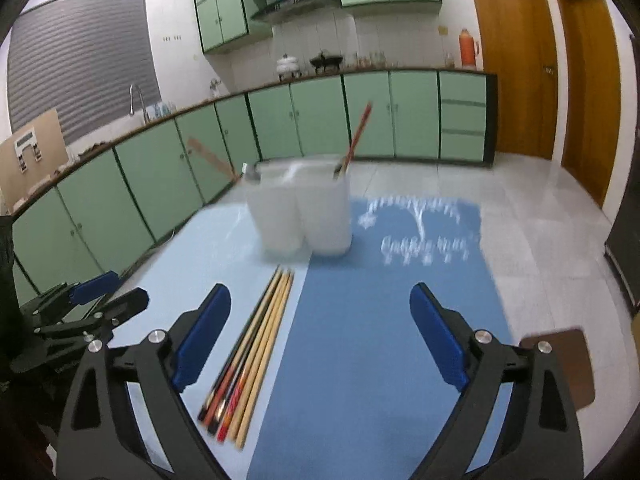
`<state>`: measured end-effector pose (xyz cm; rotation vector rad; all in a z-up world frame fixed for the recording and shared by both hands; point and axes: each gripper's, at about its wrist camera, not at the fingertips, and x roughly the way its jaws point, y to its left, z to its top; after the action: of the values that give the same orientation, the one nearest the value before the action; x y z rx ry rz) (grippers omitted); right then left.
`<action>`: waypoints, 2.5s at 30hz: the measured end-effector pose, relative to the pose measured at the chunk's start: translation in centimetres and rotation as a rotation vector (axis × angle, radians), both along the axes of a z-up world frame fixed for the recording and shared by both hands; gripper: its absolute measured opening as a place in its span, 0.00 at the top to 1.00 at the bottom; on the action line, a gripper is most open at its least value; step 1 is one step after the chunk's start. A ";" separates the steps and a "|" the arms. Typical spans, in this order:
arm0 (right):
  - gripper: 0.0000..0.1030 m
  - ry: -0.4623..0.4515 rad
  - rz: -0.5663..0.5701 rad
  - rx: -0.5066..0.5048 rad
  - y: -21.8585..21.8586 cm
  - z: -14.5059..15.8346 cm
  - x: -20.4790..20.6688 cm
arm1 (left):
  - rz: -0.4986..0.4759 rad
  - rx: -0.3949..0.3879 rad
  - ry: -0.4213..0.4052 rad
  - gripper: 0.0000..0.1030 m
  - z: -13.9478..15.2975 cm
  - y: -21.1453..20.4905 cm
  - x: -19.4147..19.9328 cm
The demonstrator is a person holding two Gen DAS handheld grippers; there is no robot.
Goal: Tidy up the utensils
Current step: 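Withdraw both open tools and bring them back to the remaining chopsticks, then grasp a plain wooden chopstick with the right tool while the left tool grasps a black chopstick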
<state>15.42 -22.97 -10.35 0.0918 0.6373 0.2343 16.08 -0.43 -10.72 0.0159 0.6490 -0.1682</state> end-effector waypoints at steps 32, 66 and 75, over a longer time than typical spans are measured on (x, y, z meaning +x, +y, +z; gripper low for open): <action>0.29 0.162 0.063 -0.228 5.9 -10.4 -5.0 | 0.015 0.027 0.194 0.34 -7.4 2.1 -4.3; 0.93 0.179 0.099 -0.140 4.6 -9.9 -4.3 | -0.032 0.092 0.243 0.34 -9.2 -1.4 -2.8; 0.93 0.178 0.100 -0.138 4.3 -9.9 -4.3 | -0.037 0.090 0.244 0.35 -9.2 -2.3 -2.4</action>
<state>11.17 -18.67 -20.29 -0.0532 0.8344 0.2802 13.73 -2.76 -19.89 0.0949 0.8996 -0.1777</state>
